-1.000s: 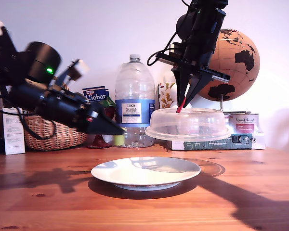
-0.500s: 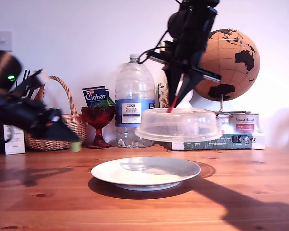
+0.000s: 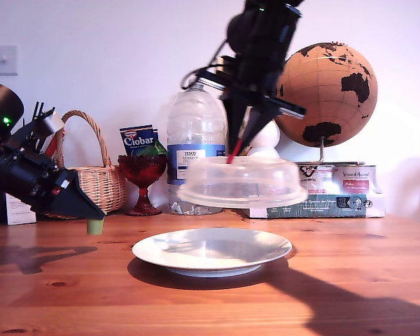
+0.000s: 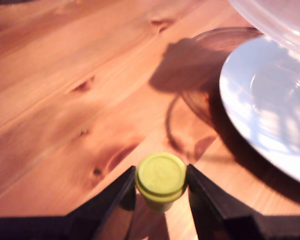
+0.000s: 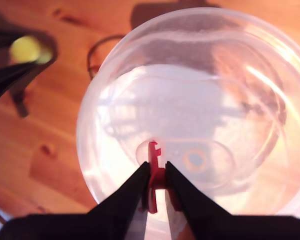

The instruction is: Lift the plastic dome with your right arm while removing the green coffee capsule from the plate using your left arm.

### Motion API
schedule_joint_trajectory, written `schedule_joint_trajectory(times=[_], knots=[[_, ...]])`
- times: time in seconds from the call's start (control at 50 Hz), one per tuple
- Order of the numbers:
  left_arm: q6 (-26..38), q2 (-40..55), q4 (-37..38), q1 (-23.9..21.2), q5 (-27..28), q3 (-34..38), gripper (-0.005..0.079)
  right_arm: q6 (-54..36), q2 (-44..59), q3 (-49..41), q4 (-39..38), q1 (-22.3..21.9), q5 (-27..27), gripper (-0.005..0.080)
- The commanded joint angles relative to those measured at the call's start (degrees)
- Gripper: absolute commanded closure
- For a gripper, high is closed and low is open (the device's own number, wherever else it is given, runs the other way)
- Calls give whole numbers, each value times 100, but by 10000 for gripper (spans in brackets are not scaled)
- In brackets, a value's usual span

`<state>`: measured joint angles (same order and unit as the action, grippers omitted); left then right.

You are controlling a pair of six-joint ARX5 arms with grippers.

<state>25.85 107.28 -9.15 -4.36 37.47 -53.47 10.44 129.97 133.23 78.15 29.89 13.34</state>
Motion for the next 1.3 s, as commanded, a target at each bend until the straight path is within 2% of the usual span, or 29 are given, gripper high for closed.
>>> schedule_joint_trajectory(times=[0.0, 0.38, 1.28], knots=[[101, 31, 39, 11, -59, -11, 545, -11, -192, 81, -4, 109, 26, 765], [120, 31, 59, 52, -66, -11, 545, 96, -190, 52, 17, 310, 26, 765], [125, 31, 50, 90, -66, -11, 545, 214, -190, -789, 37, 461, -46, 765]])
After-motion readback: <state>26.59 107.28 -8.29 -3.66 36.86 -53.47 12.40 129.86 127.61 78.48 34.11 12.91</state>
